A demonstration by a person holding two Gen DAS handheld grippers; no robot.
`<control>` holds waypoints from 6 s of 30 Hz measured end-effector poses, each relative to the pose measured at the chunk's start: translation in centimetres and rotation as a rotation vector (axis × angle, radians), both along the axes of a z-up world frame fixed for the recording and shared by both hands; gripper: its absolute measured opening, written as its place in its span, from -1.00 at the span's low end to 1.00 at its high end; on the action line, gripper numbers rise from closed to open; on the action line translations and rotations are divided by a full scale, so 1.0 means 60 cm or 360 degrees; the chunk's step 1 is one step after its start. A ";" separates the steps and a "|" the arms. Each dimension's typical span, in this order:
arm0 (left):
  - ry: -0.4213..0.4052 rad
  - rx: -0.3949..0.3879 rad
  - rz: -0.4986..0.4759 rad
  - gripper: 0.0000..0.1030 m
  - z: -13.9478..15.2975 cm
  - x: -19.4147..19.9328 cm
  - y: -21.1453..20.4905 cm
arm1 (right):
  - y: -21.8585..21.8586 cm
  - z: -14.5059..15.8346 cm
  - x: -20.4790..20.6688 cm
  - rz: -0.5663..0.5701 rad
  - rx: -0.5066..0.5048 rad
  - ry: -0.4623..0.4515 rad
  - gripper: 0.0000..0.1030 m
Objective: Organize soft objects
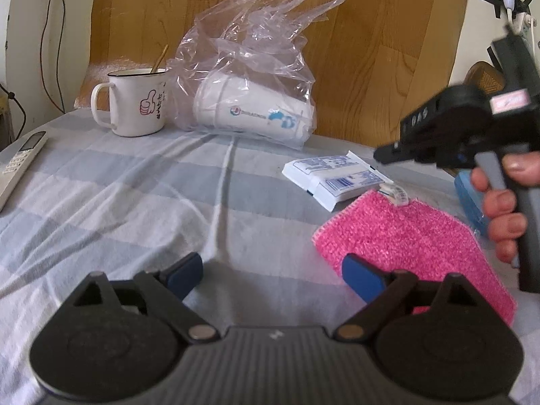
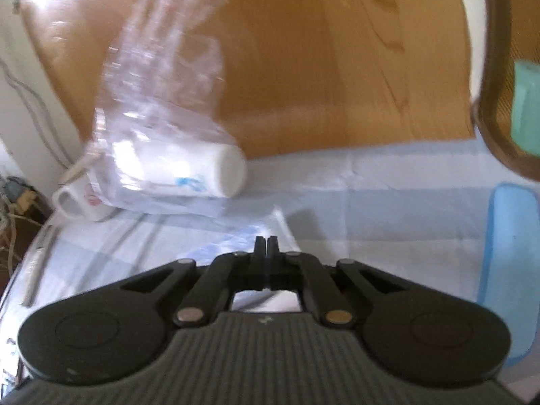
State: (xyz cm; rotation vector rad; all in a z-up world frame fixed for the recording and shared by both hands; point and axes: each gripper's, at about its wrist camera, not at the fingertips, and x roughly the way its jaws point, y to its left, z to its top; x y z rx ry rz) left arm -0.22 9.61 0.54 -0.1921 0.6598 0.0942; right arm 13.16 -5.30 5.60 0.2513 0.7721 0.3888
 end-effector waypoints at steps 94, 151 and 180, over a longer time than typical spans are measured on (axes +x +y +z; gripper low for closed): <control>-0.0173 -0.0370 0.0447 0.91 0.004 -0.062 0.112 | 0.219 -0.038 -0.102 0.0725 -0.0439 -0.0069 0.55; 0.0255 -0.0118 -0.1040 0.76 0.001 -0.066 -0.406 | -0.265 -0.132 -0.476 -0.0244 -0.0382 -0.0535 0.61; -0.0025 -0.0407 -0.1066 0.53 0.117 0.075 -0.446 | -0.373 -0.069 -0.432 -0.0599 -0.0297 -0.0846 0.11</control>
